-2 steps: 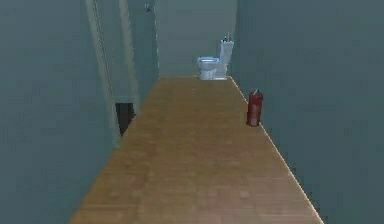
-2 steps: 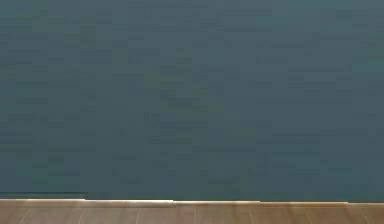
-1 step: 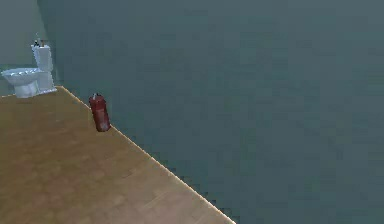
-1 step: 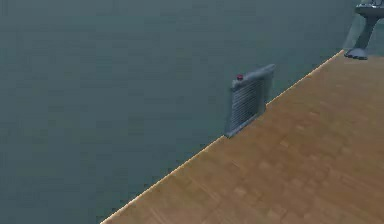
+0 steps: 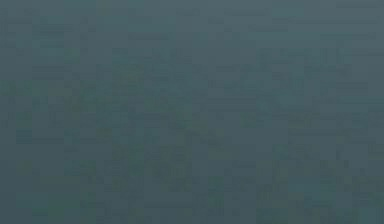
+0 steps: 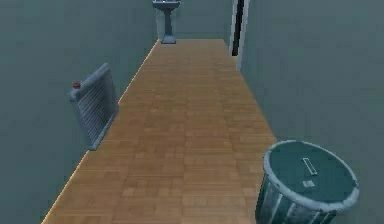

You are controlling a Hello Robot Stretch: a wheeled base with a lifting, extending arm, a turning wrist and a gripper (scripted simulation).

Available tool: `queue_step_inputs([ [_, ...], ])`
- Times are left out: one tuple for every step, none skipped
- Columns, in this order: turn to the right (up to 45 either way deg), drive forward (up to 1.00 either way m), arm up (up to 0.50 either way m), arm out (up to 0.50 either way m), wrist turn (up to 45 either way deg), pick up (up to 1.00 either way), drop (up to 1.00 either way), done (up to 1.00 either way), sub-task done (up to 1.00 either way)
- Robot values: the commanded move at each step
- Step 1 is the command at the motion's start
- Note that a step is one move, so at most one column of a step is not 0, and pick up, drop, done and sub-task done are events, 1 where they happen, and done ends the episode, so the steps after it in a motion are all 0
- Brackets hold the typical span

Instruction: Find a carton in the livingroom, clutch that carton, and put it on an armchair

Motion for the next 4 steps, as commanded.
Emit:
queue_step_inputs([
  [0.0,0.15,0.00,0.00,0.0,0.00,0.00,0.00,0.00],
  [-45.0,0.00,0.00,0.00,0.0,0.00,0.00,0.00,0.00],
  [-30.0,0.00,0.00,0.00,0.0,0.00,0.00,0.00,0.00],
  [0.0,0.60,0.00,0.00,0.0,0.00,0.00,0.00,0.00],
])
